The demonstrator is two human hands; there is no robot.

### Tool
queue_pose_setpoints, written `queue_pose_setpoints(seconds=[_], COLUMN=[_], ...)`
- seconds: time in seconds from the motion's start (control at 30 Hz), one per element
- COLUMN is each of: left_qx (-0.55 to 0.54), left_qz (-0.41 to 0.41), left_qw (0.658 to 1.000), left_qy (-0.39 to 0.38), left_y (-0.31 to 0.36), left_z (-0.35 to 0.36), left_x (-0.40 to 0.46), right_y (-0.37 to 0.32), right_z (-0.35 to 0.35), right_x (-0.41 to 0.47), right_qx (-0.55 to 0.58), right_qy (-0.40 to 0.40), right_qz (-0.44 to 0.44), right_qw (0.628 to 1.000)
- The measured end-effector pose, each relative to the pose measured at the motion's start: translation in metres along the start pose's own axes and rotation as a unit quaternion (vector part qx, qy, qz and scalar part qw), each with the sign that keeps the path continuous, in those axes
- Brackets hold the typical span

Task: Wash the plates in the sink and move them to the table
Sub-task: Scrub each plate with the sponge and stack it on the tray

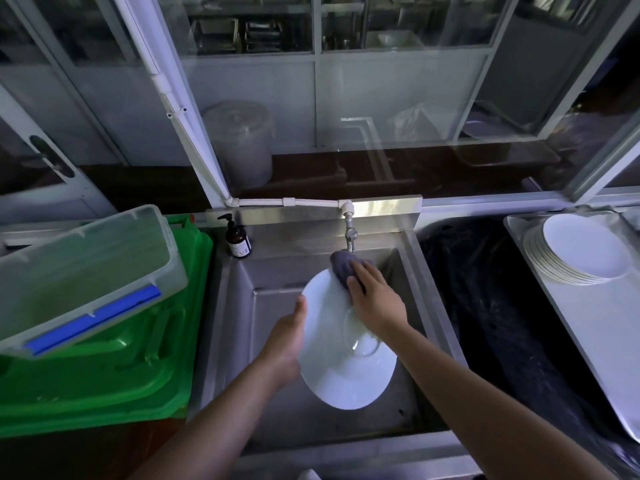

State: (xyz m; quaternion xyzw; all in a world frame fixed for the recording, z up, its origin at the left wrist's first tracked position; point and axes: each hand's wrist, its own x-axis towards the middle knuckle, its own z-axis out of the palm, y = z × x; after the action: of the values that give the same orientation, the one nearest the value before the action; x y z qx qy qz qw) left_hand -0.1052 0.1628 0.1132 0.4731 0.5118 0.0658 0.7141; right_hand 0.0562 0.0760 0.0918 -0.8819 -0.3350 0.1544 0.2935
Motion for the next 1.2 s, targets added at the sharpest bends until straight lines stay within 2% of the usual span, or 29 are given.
queue_pose_setpoints(seconds=[0.1, 0.2, 0.33, 0.43, 0.57, 0.63, 0.73, 0.83, 0.9, 1.0, 1.07, 1.13, 1.2], left_qx=[0.017, -0.018, -0.17, -0.279, -0.311, -0.307, -0.265, -0.205, -0.17, -0.127, -0.121, -0.112, -0.099], left_qz=[0.006, -0.005, -0.027, -0.054, -0.045, -0.033, -0.021, -0.019, -0.019, -0.003, 0.011, 0.013, 0.012], left_qw=[1.0, 0.998, 0.981, 0.957, 0.949, 0.951, 0.963, 0.978, 0.985, 0.992, 0.992, 0.993, 0.995], left_qy=[0.023, 0.061, 0.092, 0.055, 0.006, -0.011, -0.037, -0.038, -0.03, -0.029, -0.035, -0.038, -0.025], left_y=[-0.002, 0.001, 0.002, 0.0, 0.007, 0.005, 0.003, 0.002, 0.0, -0.004, -0.005, -0.003, -0.004], left_z=[0.007, 0.014, 0.02, 0.012, 0.001, -0.004, -0.01, -0.013, -0.012, -0.006, -0.003, -0.004, -0.007], left_x=[0.004, 0.001, 0.007, 0.02, 0.015, 0.013, 0.009, 0.005, 0.005, 0.003, 0.001, 0.0, 0.003], right_y=[-0.015, -0.019, -0.009, 0.01, 0.031, 0.037, 0.037, 0.026, 0.012, -0.009, -0.018, -0.021, -0.019], right_z=[0.015, 0.035, 0.058, 0.063, 0.05, 0.044, 0.032, 0.02, 0.012, 0.012, 0.018, 0.015, 0.007], right_x=[-0.012, -0.036, -0.068, -0.085, -0.083, -0.08, -0.077, -0.064, -0.053, -0.051, -0.053, -0.047, -0.035], right_qx=[-0.064, -0.085, -0.102, -0.107, -0.062, -0.031, 0.066, 0.16, 0.182, 0.068, 0.001, -0.031, -0.014], right_qy=[0.016, 0.07, 0.131, 0.138, 0.144, 0.131, 0.109, 0.081, 0.078, 0.109, 0.098, 0.087, 0.075], right_qz=[-0.071, -0.151, -0.239, -0.267, -0.28, -0.254, -0.143, -0.033, 0.004, -0.091, -0.172, -0.228, -0.254], right_qw=[0.995, 0.982, 0.957, 0.948, 0.947, 0.958, 0.981, 0.983, 0.98, 0.987, 0.98, 0.969, 0.964])
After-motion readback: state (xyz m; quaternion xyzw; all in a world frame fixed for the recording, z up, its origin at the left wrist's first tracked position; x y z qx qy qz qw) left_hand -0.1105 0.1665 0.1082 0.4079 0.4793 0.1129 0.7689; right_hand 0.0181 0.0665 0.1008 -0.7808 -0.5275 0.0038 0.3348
